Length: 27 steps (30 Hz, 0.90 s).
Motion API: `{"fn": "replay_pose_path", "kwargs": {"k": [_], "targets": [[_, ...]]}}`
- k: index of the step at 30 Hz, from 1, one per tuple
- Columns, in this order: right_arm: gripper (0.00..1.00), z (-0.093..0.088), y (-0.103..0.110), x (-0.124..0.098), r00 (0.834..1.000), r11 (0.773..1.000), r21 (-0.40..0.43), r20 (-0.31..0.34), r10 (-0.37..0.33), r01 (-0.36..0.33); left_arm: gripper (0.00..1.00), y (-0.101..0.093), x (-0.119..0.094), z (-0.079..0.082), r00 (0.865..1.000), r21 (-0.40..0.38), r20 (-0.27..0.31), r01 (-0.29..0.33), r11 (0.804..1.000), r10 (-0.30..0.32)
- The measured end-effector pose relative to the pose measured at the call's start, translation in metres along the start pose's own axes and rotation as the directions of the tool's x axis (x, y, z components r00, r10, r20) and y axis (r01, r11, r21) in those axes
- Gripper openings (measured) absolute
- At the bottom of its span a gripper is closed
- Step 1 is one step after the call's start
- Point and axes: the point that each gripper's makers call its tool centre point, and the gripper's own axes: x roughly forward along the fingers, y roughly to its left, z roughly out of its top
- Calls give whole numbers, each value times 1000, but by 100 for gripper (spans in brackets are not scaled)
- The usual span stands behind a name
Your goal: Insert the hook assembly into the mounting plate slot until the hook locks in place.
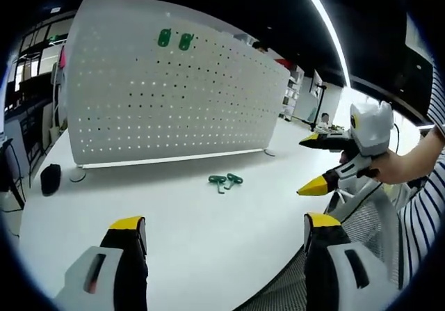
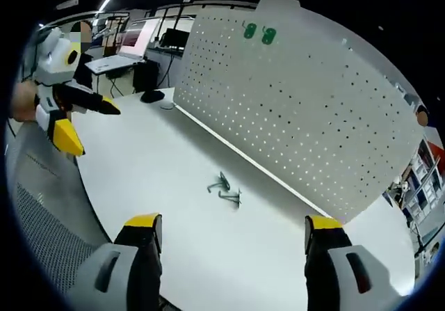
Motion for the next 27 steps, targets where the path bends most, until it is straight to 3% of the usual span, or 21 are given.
{"fn": "replay_pose_path", "kwargs": {"k": [8, 13, 21, 27], "targets": [[86, -18, 7, -7, 1000, 999, 50, -12, 18, -17, 95, -2, 2, -5, 1000, 14, -25, 8, 1000, -7], [87, -17, 13, -8, 999, 995, 95, 27, 32, -35, 95, -1, 3, -5, 1000, 13, -28, 1, 1000, -1], [83, -10, 32, -2, 993, 994, 59, 72, 88, -93, 95, -2, 5, -11, 998, 15, -58, 4, 1000, -3], [80, -11, 47, 1, 990, 992, -3, 58, 127, -128, 94, -1, 5, -10, 998, 14, -58, -1, 1000, 1]]}}
